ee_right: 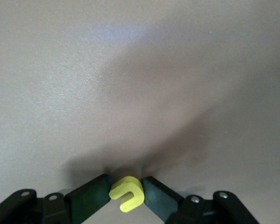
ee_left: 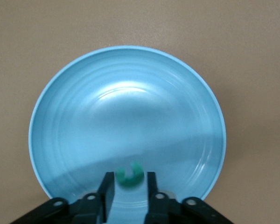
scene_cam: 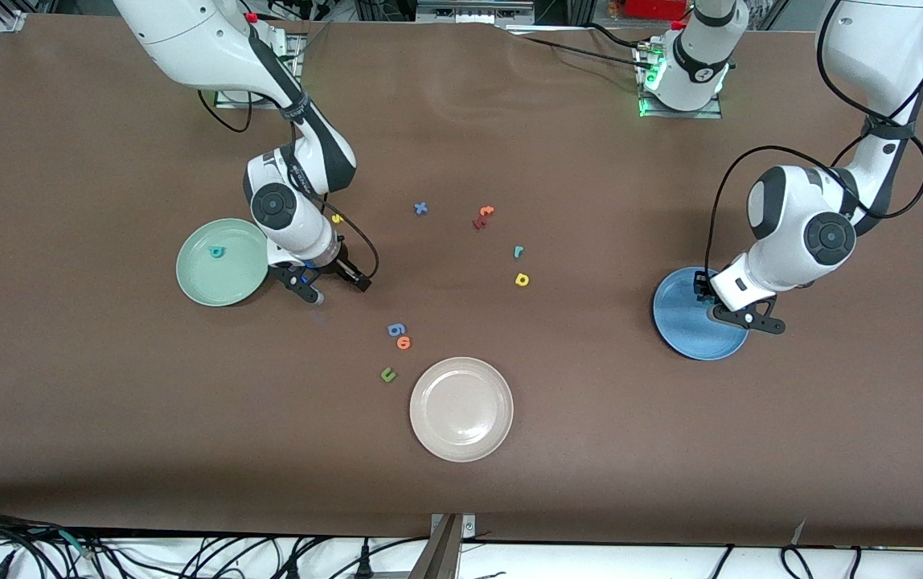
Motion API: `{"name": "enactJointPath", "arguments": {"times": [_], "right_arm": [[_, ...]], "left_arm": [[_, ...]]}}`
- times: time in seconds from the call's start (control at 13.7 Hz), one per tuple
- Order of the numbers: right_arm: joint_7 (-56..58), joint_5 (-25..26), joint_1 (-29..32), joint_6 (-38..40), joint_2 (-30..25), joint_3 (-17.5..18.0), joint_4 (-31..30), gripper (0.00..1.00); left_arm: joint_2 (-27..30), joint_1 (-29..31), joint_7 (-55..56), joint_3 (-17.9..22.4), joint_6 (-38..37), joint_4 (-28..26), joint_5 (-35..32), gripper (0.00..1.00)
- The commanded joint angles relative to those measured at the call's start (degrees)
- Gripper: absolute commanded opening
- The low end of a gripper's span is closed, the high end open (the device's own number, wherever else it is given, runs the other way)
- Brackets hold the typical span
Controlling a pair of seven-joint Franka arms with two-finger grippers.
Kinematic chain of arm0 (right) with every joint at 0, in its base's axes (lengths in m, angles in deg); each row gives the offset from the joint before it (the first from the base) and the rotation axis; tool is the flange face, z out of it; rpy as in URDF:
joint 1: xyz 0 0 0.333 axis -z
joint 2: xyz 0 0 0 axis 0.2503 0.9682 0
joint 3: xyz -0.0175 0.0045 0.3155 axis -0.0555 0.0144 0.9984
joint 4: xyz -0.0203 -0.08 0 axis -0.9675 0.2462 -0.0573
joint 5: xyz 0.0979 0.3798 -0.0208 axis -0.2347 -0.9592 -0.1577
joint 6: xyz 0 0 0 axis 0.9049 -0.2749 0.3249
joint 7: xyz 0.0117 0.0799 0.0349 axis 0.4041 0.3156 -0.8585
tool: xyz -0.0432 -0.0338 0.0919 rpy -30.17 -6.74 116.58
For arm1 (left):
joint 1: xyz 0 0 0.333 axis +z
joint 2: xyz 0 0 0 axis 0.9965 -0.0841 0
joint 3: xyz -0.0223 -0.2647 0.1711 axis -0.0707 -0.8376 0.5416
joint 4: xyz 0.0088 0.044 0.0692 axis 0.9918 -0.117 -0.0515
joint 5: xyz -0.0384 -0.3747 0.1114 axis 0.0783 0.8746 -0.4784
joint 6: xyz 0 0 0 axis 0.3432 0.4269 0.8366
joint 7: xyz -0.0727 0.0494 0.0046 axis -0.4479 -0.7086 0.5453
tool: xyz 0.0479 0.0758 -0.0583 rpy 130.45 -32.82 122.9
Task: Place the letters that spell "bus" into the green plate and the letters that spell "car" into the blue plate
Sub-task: 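Open the left gripper over the blue plate while the right carries the u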
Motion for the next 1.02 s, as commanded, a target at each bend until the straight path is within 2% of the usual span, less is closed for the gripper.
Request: {"name": "enactJointPath", "arguments": {"times": [0.0,0.07,0.22,0.37,0.58,0.66,0.73,0.88,0.95], "right_arm": [[0.9,-1.0,-0.1,9.0,-2.2,-0.4,3.3,0.2],[1.3,-1.0,0.1,12.3,-2.6,-0.5,5.0,0.2],[2.3,-0.9,0.6,17.5,-3.0,-1.5,7.7,0.2],[6.5,-1.0,0.7,24.8,-3.8,-4.0,10.8,0.2],[18.7,-1.1,1.0,34.5,-4.9,-10.2,14.3,0.2],[23.5,-1.2,1.0,36.6,-5.0,-12.7,14.6,0.2],[29.1,-1.6,1.0,37.9,-5.0,-15.3,14.6,0.2],[41.0,-2.1,1.1,39.8,-4.7,-20.7,14.5,0.2],[45.5,-3.0,2.5,40.4,-4.2,-21.5,14.0,0.2]], "left_arm": [[-2.5,-0.7,1.4,-0.1,-10.3,8.5,2.2,0.9],[-2.8,-0.9,1.5,-0.2,-13.1,10.8,2.8,0.99],[-2.9,-4.8,6.3,-0.3,-15.5,12.6,4.7,1.0],[-2.8,-11.0,21.1,-0.5,-15.5,12.7,5.3,1.0],[-4.0,-17.8,31.1,-0.6,-14.9,13.6,6.4,0.99],[-6.2,-19.9,31.7,-0.6,-14.7,15.6,9.5,0.99],[-8.1,-21.2,31.9,-0.6,-14.5,18.0,11.5,0.99],[-11.2,-24.8,35.3,-0.6,-13.3,21.4,11.4,0.98],[-12.0,-27.0,37.0,-0.5,-10.8,21.3,11.0,0.98]]}}
